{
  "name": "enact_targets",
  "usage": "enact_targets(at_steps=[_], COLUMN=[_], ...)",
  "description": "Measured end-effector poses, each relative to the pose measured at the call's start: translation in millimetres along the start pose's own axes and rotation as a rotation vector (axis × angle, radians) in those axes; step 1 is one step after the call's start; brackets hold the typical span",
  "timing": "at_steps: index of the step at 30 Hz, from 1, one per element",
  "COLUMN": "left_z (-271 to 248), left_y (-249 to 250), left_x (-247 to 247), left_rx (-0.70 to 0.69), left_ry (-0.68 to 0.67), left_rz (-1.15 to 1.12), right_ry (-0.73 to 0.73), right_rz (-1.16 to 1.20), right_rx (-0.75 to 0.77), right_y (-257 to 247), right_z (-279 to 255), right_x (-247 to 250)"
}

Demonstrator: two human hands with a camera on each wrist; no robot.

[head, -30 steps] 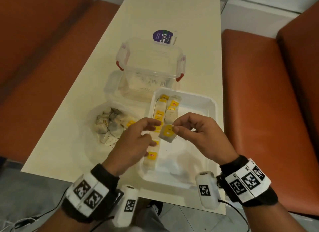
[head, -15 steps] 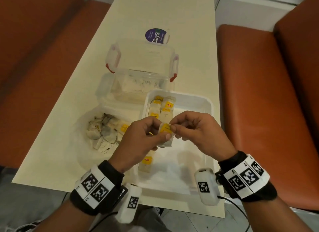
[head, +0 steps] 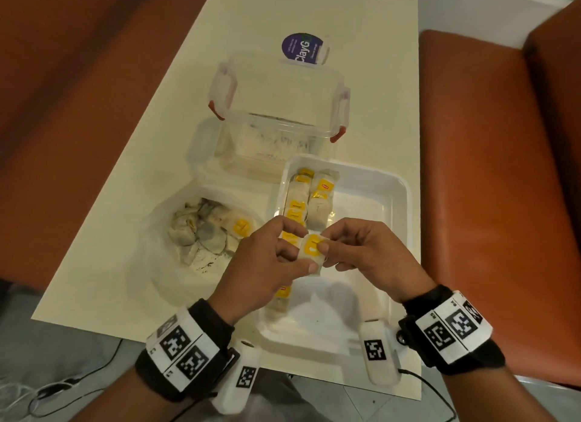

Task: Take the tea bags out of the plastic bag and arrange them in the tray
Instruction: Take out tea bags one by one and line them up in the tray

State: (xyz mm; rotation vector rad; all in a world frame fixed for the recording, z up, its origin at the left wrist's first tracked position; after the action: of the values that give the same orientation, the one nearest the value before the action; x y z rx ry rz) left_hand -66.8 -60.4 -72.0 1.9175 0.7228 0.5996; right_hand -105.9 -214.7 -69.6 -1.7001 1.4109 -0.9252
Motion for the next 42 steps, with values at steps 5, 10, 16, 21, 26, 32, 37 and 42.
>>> enact_targets(at_steps=[5,10,16,21,26,32,37,42], left_z=[-8.6,-34.1,-59.3,-66.8,-70.2,-72.6,-72.0,-47.3], left_y=[-1.3,9.4,-0.5,-10.6,-15.8,-20.5,-25.1,-21.5], left_x=[8.3,32.0,61.1,70.3,73.1,78.5,104.8,111.5], left_rx=[0.039,-0.022,-0.011,0.018,0.031,0.070,0.091,0.042], left_ry=[-0.012,0.022,0.104,0.122,0.132,0.145,0.262,0.158], left_rz=[-0.001,-0.018,0.022,0.032,0.040,0.099,0.501,0.866], right_ry=[0.104,0.146,0.026,0.088,0.137,0.165,0.198,0.284], right_rz=[-0.070,-0.349,-0.543,-0.499,-0.373,-0.307,-0.297,-0.663], right_rx=[-0.001,-0.040,-0.122,-0.195,-0.246,-0.259,-0.254,-0.171], right_y=[2.8,12.0,20.3,22.5,24.6,28.8,24.9,-4.6], right_z=[4.6,10.3,29.6,49.8,60.1,68.1,68.9,55.1], right_x=[11.9,19.1,7.9,24.2,36.9,38.3,38.1,35.2])
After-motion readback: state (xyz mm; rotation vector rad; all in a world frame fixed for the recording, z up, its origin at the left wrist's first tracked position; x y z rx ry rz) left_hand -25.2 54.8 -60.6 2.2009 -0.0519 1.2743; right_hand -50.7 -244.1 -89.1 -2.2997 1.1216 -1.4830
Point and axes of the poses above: each hand's wrist, its own z-axis towards the middle knuckle, its own x-axis out of the back of the hand, y = z × x, the point moved 9 cm from there along z, towards the middle knuckle, and after that the axes turned 8 degrees about -y, right-handed, at the moved point
